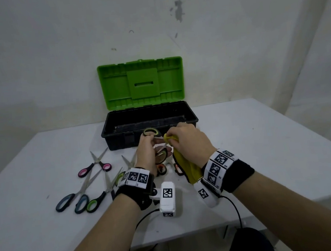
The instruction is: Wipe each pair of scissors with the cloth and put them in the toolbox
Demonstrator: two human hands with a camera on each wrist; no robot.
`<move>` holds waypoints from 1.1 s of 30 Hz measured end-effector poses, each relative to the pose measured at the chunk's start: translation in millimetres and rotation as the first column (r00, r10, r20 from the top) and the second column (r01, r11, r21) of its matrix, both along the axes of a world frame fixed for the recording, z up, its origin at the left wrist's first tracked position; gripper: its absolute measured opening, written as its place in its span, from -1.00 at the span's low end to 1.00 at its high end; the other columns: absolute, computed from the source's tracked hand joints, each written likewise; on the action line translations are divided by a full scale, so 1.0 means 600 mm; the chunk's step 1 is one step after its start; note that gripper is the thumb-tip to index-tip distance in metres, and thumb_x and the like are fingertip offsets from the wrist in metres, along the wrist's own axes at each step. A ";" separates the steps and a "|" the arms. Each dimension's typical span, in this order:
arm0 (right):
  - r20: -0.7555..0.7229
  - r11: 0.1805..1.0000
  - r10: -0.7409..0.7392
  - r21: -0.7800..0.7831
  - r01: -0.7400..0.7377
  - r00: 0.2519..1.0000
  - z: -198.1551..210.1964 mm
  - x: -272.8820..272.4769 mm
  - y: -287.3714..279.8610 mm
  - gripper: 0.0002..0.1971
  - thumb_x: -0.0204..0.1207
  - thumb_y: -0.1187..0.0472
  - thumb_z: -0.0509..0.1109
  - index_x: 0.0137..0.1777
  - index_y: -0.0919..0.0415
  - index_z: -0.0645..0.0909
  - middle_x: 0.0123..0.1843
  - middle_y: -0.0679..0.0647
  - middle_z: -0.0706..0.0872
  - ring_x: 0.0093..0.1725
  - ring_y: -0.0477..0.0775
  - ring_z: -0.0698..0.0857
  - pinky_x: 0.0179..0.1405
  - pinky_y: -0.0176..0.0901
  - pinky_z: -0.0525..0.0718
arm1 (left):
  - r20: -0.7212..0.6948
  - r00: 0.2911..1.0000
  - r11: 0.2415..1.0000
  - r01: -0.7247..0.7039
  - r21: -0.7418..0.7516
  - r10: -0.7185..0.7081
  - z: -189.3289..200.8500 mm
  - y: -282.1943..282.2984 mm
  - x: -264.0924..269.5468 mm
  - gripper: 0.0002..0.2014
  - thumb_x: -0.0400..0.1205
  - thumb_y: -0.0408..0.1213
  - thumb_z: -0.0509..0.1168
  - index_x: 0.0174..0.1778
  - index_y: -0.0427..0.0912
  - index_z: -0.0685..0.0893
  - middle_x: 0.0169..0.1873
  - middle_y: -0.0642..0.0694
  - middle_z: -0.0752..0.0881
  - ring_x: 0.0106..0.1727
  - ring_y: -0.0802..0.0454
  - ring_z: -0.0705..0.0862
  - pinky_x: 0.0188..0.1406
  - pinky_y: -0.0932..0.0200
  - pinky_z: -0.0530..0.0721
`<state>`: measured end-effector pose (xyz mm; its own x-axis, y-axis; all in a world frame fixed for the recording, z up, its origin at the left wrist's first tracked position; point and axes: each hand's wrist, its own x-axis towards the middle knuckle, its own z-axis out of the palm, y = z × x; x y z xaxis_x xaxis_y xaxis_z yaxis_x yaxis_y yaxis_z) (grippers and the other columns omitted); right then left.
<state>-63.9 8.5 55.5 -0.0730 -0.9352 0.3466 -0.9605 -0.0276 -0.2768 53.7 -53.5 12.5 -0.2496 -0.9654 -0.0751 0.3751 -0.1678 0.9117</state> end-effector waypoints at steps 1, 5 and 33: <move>-0.002 1.000 -0.004 0.006 0.004 1.000 0.000 -0.002 0.000 -0.78 0.67 0.06 0.25 0.22 -0.02 0.64 0.12 0.04 0.61 0.11 0.19 0.63 -0.08 0.08 0.68 | 0.019 1.000 1.000 -0.011 -0.014 0.011 -0.003 0.000 0.000 -0.91 0.69 -0.32 0.13 0.00 -0.17 0.53 -0.27 -0.21 0.68 -0.34 -0.17 0.67 -0.25 -0.06 0.67; -0.011 1.000 0.004 0.007 -0.004 1.000 -0.001 0.002 0.006 -0.77 0.69 0.06 0.24 0.23 -0.04 0.67 0.10 0.03 0.60 0.07 0.18 0.65 -0.10 0.07 0.69 | 0.092 0.994 0.998 -0.048 -0.034 0.051 -0.003 0.001 -0.008 -0.70 0.72 0.05 0.16 0.11 -0.09 0.60 -0.06 -0.24 0.76 -0.18 -0.24 0.77 -0.18 -0.13 0.77; -0.071 0.998 0.063 0.005 -0.063 0.995 -0.001 -0.008 0.008 -0.74 0.69 0.07 0.21 0.20 0.03 0.71 0.06 0.07 0.57 -0.05 0.19 0.67 -0.10 0.12 0.70 | 0.177 0.960 0.951 -0.168 -0.258 0.218 -0.001 0.018 -0.031 -0.69 0.80 -0.02 0.10 0.00 -0.16 0.61 -0.11 -0.26 0.76 -0.19 -0.06 0.74 -0.10 -0.17 0.75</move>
